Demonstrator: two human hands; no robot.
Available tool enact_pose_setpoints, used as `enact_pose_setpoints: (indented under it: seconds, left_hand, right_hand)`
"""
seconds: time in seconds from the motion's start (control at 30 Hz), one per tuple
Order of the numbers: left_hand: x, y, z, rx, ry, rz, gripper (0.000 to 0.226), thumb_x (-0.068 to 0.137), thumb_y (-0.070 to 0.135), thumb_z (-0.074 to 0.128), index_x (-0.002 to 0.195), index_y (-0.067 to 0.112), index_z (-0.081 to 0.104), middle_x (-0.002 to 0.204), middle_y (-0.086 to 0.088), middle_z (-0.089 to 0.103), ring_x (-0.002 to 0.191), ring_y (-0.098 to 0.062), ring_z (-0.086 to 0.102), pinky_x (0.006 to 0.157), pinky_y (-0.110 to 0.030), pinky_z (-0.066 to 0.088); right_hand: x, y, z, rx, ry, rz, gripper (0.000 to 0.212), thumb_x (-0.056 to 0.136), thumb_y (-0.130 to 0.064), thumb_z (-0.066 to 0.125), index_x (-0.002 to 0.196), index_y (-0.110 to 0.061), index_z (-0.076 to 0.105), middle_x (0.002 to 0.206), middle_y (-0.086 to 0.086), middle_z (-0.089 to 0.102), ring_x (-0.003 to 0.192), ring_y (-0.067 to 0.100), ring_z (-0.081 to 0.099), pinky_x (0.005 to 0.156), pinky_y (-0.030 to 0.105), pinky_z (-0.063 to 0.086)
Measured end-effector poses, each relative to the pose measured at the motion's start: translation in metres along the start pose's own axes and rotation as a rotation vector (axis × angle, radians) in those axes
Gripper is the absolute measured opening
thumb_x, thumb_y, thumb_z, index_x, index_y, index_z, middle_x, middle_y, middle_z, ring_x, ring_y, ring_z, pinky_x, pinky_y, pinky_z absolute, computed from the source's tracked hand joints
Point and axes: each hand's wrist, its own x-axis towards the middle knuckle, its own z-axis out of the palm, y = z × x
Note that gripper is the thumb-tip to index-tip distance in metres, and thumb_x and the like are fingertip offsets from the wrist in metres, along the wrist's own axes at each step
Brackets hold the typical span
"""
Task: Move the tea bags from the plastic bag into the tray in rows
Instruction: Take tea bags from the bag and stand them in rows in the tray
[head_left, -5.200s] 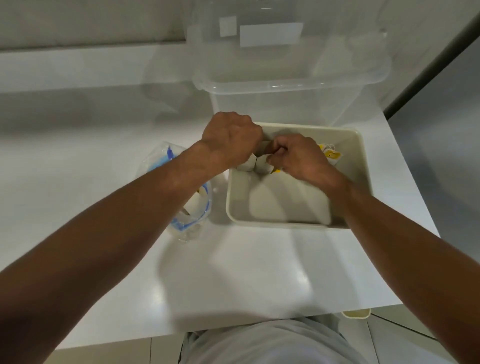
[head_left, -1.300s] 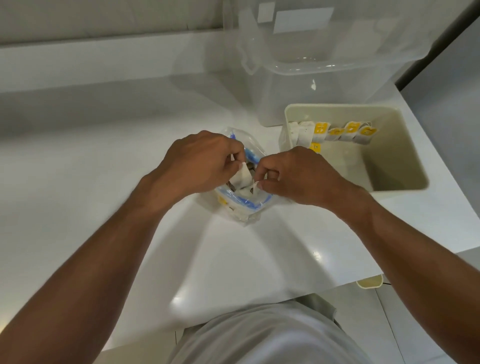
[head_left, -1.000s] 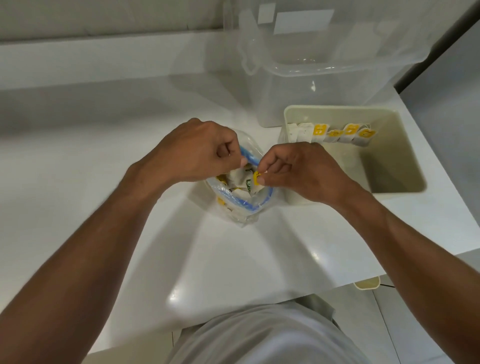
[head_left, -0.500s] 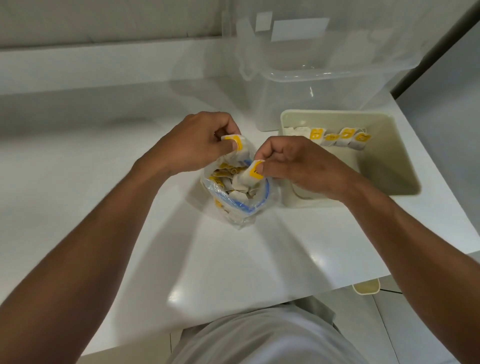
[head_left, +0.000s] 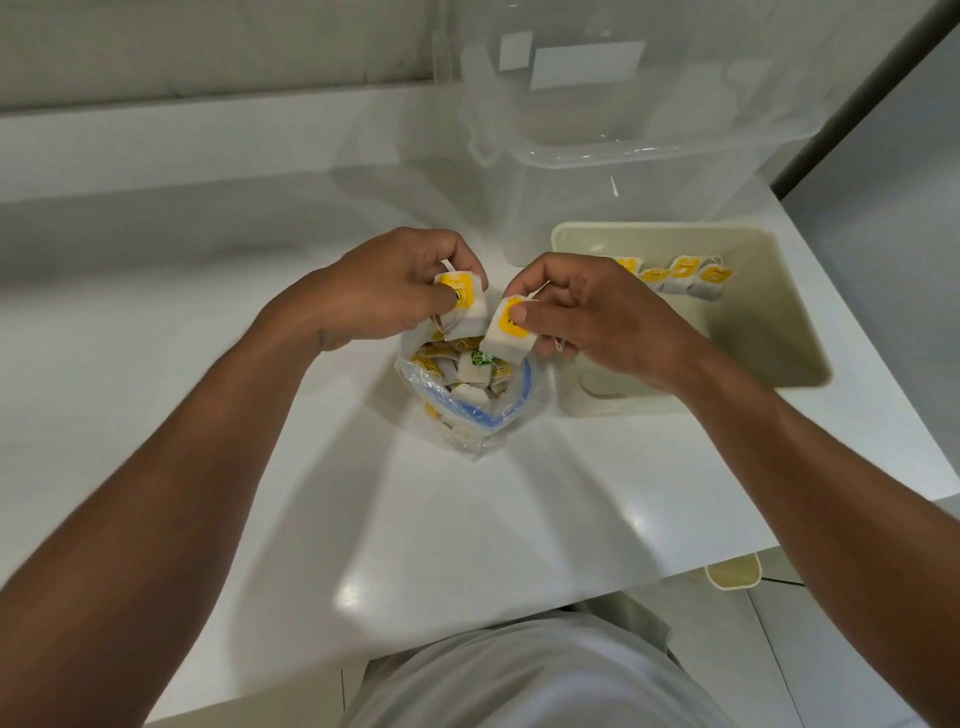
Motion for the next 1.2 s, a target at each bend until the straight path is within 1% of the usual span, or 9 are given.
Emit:
enact_pose_setpoints:
  seconds: [0.27,0.47,0.53,0.6,0.73,0.87,1.03,1.1,1.2]
  left_hand:
    - [0.007,0.014,0.004,0.02,-0.032,0.039,0.03,0.091,0.008,0.059,0.102,0.034,0.069,0.091,0.002,0.074,0.075,-0.011,0.062,0.072,-0.036,0.05]
    - [0.014,0.021,0.015,0.014,-0.055,0.064,0.037,0.089,0.004,0.063,0.105,0.037,0.07,0.102,0.007,0.073,0.088,-0.014,0.066,0.077,-0.037,0.054]
    - [0.016,0.024,0.019,-0.004,-0.057,0.072,0.035,0.088,0.006,0.067,0.109,0.034,0.068,0.099,0.005,0.074,0.09,-0.016,0.07,0.083,-0.044,0.058]
    - [0.019,0.029,0.023,-0.009,-0.045,0.084,0.035,0.086,0.006,0.071,0.109,0.032,0.065,0.089,-0.001,0.074,0.081,-0.016,0.068,0.085,-0.05,0.057]
    - [0.03,0.04,0.032,0.002,0.009,0.106,0.028,0.083,0.008,0.075,0.099,0.029,0.068,0.082,0.001,0.074,0.077,-0.017,0.068,0.085,-0.052,0.054]
    - [0.046,0.058,0.049,0.031,0.075,0.127,0.019,0.086,0.014,0.069,0.094,0.032,0.07,0.09,0.006,0.074,0.085,-0.018,0.071,0.088,-0.048,0.056]
    - [0.077,0.082,0.067,0.148,0.162,0.14,0.014,0.086,0.018,0.069,0.091,0.031,0.071,0.086,0.011,0.069,0.068,-0.005,0.061,0.066,-0.028,0.048]
    - [0.092,0.09,0.073,0.249,0.211,0.147,0.012,0.086,0.019,0.069,0.091,0.03,0.07,0.088,0.011,0.068,0.073,-0.004,0.06,0.073,-0.029,0.051]
    - [0.112,0.098,0.081,0.452,0.303,0.091,0.013,0.086,0.024,0.066,0.092,0.035,0.065,0.091,0.012,0.069,0.093,-0.014,0.062,0.079,-0.036,0.053]
  right_hand:
    - [-0.005,0.009,-0.016,0.059,0.045,0.027,0.016,0.087,-0.007,0.071,0.097,-0.019,0.069,0.082,0.003,0.069,0.074,0.012,0.066,0.069,0.03,0.057]
    - [-0.013,0.012,-0.021,0.053,0.107,0.0,0.011,0.089,-0.013,0.07,0.097,-0.02,0.069,0.083,0.007,0.066,0.071,0.008,0.059,0.061,0.023,0.049]
    - [-0.015,0.014,-0.023,0.038,0.135,-0.018,0.011,0.089,-0.017,0.07,0.097,-0.024,0.07,0.081,0.005,0.063,0.071,0.008,0.056,0.064,0.027,0.049]
    - [-0.016,0.018,-0.025,0.03,0.163,-0.044,0.012,0.088,-0.017,0.071,0.096,-0.026,0.071,0.076,0.001,0.059,0.07,0.009,0.053,0.067,0.032,0.05]
    - [-0.019,0.026,-0.036,0.077,0.183,-0.035,0.013,0.088,-0.016,0.072,0.097,-0.024,0.071,0.082,0.007,0.065,0.074,0.012,0.058,0.074,0.043,0.055]
    - [-0.023,0.036,-0.062,0.102,0.176,0.004,0.018,0.087,-0.014,0.074,0.104,-0.015,0.069,0.079,-0.004,0.066,0.073,0.01,0.063,0.073,0.034,0.056]
    - [-0.022,0.054,-0.107,0.01,0.239,0.036,0.011,0.085,-0.016,0.074,0.095,-0.015,0.069,0.08,-0.003,0.068,0.072,0.009,0.065,0.072,0.033,0.058]
    - [-0.021,0.063,-0.125,-0.034,0.292,0.048,0.01,0.084,-0.017,0.074,0.092,-0.016,0.069,0.085,0.003,0.069,0.073,0.01,0.065,0.068,0.03,0.06]
    - [-0.017,0.078,-0.147,-0.125,0.381,0.066,0.009,0.083,-0.015,0.071,0.089,-0.021,0.069,0.085,0.001,0.069,0.063,0.008,0.064,0.055,0.016,0.05]
